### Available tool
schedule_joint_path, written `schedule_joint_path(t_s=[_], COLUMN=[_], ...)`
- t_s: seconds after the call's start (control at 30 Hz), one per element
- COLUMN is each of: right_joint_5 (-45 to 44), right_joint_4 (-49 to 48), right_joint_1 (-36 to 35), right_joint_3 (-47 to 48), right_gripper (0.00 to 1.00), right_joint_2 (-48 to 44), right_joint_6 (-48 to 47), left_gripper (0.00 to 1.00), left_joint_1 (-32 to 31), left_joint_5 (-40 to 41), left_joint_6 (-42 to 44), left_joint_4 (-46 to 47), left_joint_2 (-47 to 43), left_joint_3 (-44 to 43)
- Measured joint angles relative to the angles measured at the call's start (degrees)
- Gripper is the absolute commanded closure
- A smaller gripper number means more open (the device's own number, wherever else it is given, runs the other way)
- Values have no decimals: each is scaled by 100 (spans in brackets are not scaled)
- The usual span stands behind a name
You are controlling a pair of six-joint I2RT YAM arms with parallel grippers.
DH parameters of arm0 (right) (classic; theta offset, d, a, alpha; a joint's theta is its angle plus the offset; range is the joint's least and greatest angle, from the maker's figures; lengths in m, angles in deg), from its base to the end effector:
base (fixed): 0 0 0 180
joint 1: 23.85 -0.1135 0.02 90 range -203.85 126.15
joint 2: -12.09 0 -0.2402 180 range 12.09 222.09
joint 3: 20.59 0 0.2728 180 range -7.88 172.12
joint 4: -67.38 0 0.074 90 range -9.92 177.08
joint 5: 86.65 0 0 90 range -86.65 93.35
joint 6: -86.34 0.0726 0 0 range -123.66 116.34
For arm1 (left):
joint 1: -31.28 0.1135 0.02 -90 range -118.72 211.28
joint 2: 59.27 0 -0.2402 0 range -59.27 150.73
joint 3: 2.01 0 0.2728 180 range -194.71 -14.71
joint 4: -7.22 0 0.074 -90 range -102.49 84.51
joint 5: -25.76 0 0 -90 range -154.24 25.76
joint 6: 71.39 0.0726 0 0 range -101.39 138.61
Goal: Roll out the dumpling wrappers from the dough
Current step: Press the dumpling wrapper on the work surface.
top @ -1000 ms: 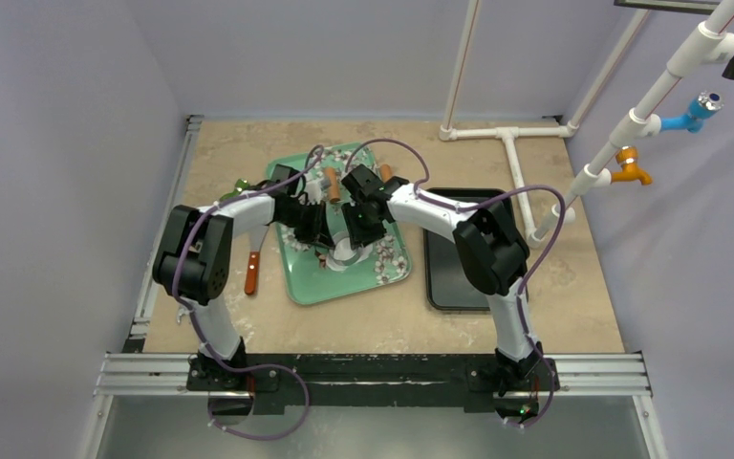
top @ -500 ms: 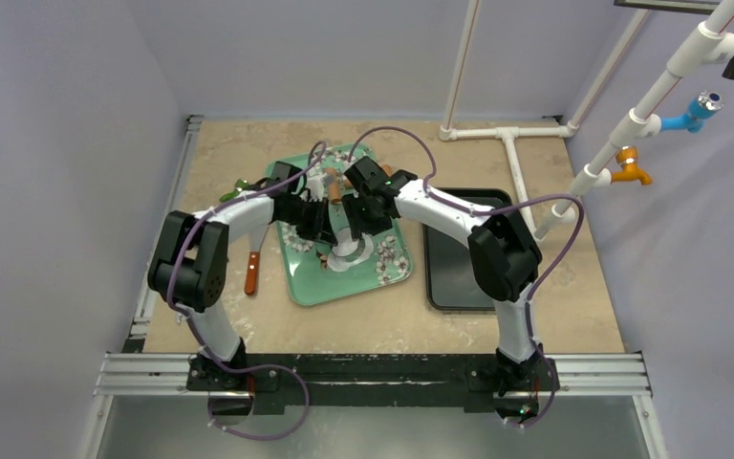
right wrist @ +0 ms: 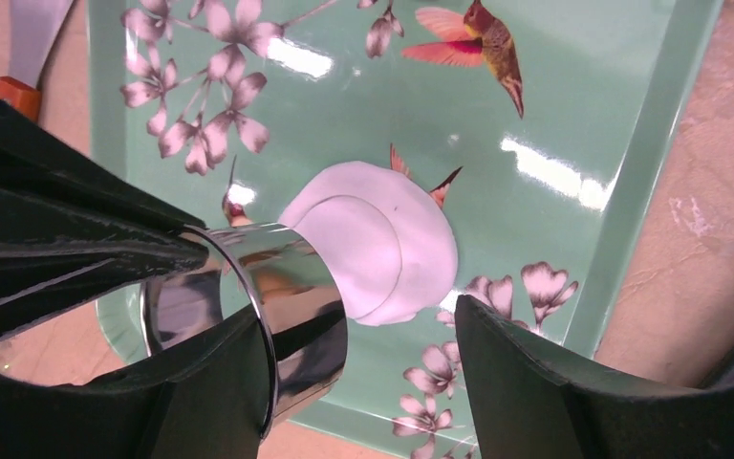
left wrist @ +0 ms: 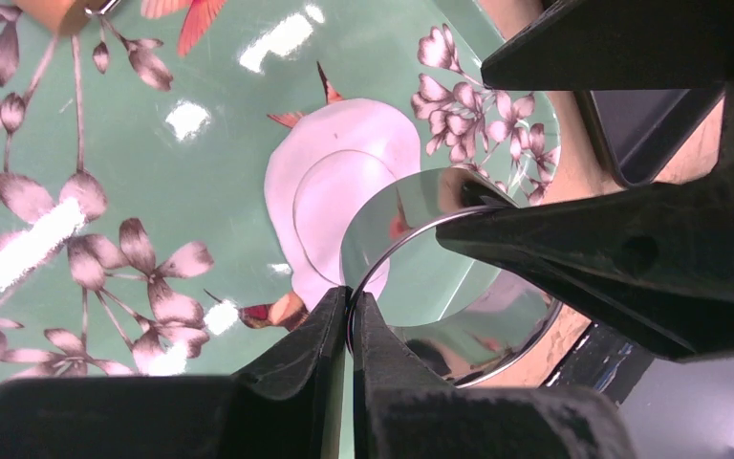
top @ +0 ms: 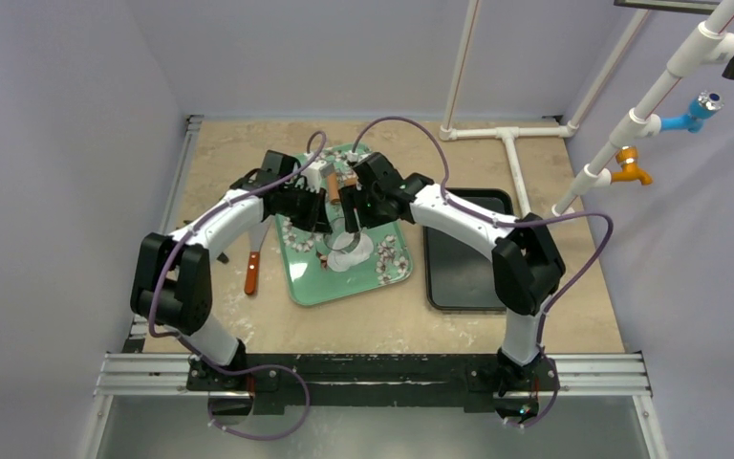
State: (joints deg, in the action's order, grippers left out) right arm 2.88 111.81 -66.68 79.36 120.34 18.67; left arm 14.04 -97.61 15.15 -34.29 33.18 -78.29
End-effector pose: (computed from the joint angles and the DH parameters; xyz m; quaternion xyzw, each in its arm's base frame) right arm 0.3333 0.3082 0.1856 -0.1673 0.9327 0.1688 0.2713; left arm 0.3361 -0.1461 0.1637 0.1897 0.9038 -0.3192 0.2127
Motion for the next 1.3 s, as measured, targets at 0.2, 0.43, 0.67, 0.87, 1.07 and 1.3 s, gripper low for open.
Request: schedule_joint_path(t_s=[0.2, 0.43, 0.67, 0.87, 1.07, 1.3], right_joint_5=[-505, -1290, -1486, -1491, -1392, -1263], right_joint_4=[-557, -636, -748, -868, -1084, -1130], right_joint_1=[-258, -498, -656, -662, -667, -634], right_joint_3=[-256, -284, -424, -693, -1156, -1261], right_gripper=[35, 58, 69, 67, 67, 60], right_joint_2=[-236, -234, -234, -234, -306, -581], right_joint_6=[-59, 31, 107, 166, 227, 254], left_gripper=[100, 100, 100, 100, 100, 100], left_joint_1=[-101, -168, -219, -243, -356, -496], left_joint_5=[17, 59, 149, 223, 323, 424], left_joint_6=[396, 466, 483, 485, 514, 748], left_joint_4=[-345, -463, -476, -448, -234, 13], left_joint_2=[330, 487, 487, 485, 483, 289], left_joint_3=[-380, -415, -417, -417, -398, -127])
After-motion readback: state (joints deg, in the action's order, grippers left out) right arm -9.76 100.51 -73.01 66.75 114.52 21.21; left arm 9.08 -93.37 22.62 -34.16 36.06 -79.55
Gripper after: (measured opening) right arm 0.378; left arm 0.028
